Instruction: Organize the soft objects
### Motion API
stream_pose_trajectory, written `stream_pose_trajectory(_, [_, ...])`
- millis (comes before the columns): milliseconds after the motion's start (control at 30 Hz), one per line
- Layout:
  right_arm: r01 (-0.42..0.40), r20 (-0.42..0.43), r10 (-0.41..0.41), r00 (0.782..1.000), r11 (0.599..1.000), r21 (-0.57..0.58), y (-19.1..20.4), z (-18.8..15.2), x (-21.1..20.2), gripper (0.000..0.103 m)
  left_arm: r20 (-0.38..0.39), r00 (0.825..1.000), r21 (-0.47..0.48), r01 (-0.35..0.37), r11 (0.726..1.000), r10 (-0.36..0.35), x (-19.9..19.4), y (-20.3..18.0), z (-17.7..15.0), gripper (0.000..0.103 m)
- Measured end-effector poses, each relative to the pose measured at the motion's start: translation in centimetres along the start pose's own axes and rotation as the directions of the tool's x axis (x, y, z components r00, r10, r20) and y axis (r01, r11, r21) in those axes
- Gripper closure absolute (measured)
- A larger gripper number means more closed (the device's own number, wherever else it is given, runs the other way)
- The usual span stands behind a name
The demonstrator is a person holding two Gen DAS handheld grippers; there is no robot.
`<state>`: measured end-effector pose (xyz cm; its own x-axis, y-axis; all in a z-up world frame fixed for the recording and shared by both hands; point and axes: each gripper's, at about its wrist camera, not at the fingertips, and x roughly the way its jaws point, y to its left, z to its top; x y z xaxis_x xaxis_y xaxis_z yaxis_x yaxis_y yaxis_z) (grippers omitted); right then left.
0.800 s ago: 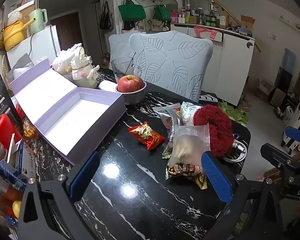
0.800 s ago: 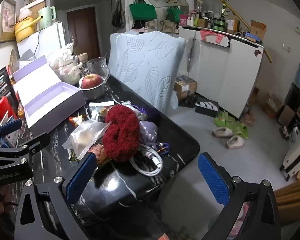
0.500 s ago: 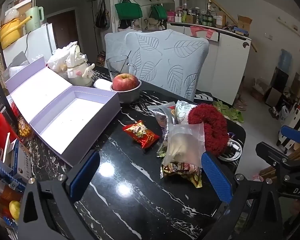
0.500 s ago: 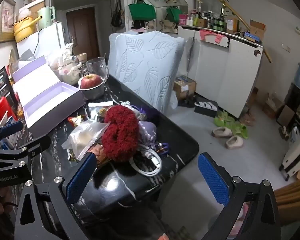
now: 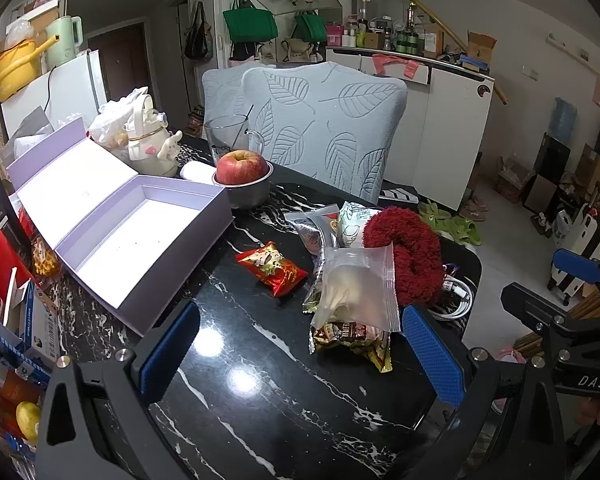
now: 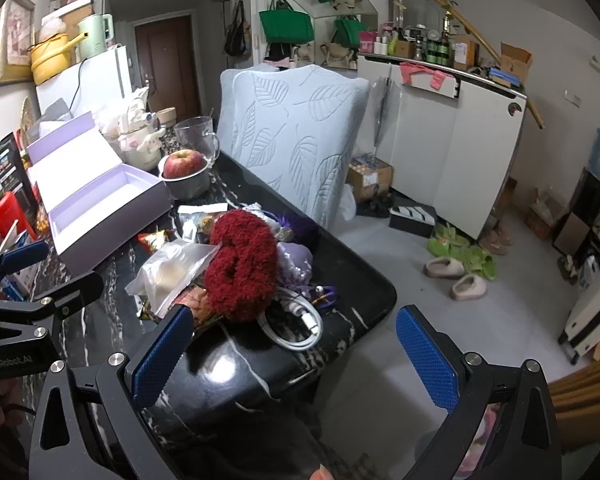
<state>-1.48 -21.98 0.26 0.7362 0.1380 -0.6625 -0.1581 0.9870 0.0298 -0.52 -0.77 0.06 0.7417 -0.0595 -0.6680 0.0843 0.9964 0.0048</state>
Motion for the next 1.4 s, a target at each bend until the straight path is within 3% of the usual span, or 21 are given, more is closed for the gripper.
stream_pose_trajectory(1400, [-0.036, -0.006, 0.036, 0.999, 0.999, -0.011, 0.07, -0.2, 0.56, 0.0, -0.014, 1.0, -0.002, 0.015, 1.0, -0.015, -0.04, -0.37, -0.05, 0.0])
